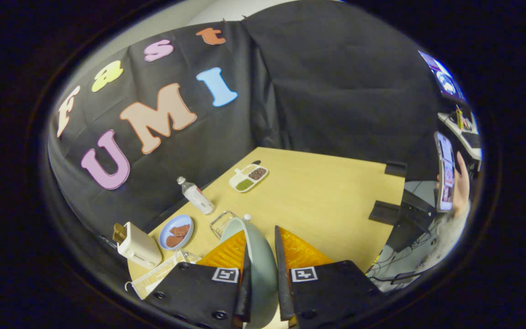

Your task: Take the plate from the dish rack, then take the spoon from the basket and place it into the plate.

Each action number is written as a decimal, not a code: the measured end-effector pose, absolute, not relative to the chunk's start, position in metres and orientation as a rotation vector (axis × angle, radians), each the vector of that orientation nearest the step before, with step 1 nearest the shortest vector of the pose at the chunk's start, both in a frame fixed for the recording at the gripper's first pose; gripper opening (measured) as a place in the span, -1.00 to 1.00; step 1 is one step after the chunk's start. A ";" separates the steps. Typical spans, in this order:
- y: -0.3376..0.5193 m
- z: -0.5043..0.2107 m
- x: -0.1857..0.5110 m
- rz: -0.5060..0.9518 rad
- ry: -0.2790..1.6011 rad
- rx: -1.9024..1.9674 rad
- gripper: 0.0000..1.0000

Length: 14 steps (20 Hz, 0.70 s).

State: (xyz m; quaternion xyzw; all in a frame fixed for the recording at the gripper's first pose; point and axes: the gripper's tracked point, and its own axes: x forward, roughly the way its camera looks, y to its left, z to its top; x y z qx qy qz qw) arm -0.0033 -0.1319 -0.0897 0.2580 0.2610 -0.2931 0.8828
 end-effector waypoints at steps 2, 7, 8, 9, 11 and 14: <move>-0.144 -0.111 -0.013 -0.644 0.573 0.580 -0.45; -0.165 -0.161 -0.026 -0.695 0.588 0.740 -0.45; -0.168 -0.169 -0.027 -0.700 0.596 0.755 -0.45; -0.169 -0.178 -0.027 -0.699 0.611 0.764 -0.45; -0.171 -0.196 -0.031 -0.690 0.670 0.750 -0.45; -0.171 -0.208 -0.021 -0.653 0.679 0.772 -0.46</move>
